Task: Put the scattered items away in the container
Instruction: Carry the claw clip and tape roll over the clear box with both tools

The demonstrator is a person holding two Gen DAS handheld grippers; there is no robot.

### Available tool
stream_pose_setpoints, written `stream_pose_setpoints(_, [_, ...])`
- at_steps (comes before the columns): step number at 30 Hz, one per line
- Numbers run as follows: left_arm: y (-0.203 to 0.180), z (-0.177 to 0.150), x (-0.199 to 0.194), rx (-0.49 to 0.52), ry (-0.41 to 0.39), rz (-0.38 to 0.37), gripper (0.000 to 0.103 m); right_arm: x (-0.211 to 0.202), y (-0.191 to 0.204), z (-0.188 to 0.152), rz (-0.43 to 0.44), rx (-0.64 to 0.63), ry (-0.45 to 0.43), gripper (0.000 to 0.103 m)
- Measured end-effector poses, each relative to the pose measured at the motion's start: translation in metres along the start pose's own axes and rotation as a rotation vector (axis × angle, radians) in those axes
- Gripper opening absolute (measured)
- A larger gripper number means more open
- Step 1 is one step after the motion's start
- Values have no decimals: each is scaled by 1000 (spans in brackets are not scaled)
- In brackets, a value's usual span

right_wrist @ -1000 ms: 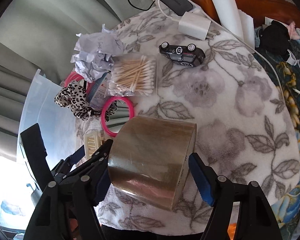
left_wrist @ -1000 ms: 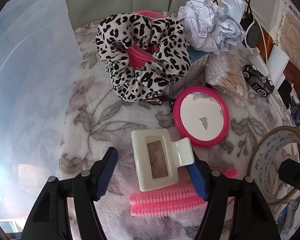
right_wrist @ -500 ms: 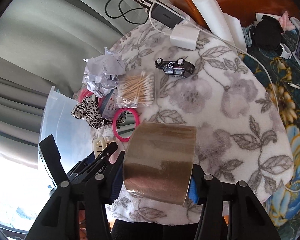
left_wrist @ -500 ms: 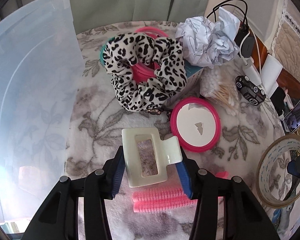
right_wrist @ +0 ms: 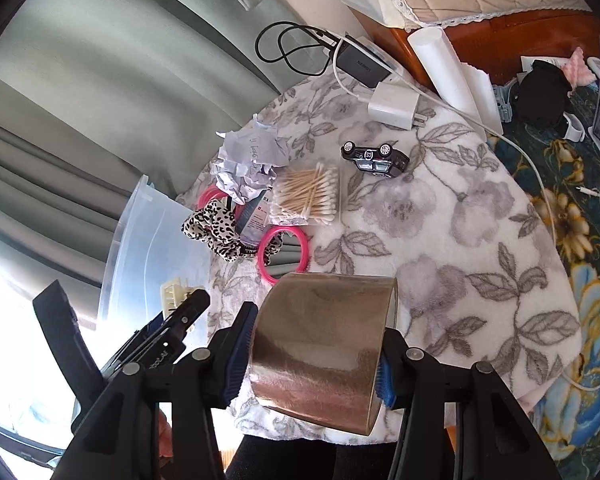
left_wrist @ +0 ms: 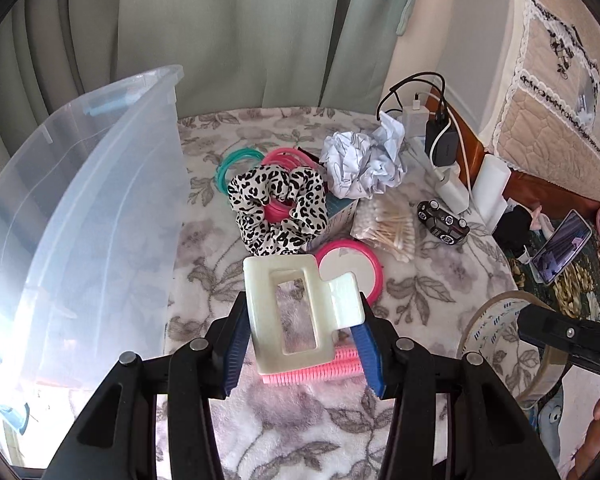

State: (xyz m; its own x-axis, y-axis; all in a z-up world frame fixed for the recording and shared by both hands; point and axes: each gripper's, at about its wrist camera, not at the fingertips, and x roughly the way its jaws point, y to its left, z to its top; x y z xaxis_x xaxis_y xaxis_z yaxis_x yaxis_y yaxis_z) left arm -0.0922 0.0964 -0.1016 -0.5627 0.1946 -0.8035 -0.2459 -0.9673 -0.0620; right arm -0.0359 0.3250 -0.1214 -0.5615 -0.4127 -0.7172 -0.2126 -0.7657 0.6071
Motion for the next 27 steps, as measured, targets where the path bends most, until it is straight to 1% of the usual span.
stream_pose_setpoints(4, [1, 6, -18, -13, -41, -18, 50, -10, 6, 7, 27, -7, -17, 54])
stream_pose_setpoints(8, [5, 11, -38, -31, -90, -33, 50, -25, 25, 15, 47, -53, -42, 54])
stream_pose_setpoints(12, [18, 18, -60, -68, -149, -48, 50, -39, 50, 24, 63, -114, -73, 54])
stream_pose_setpoints(17, [45, 26, -92, -133, -240, -63, 50, -50, 96, 35, 84, -227, -85, 54])
stream_pose_setpoints(20, [68, 28, -109, -184, -285, -49, 50, -49, 127, 40, 108, -291, -76, 54])
stream_pose_setpoints(27, [128, 22, -139, -306, -390, 36, 50, -30, 199, 45, 190, -402, -35, 54])
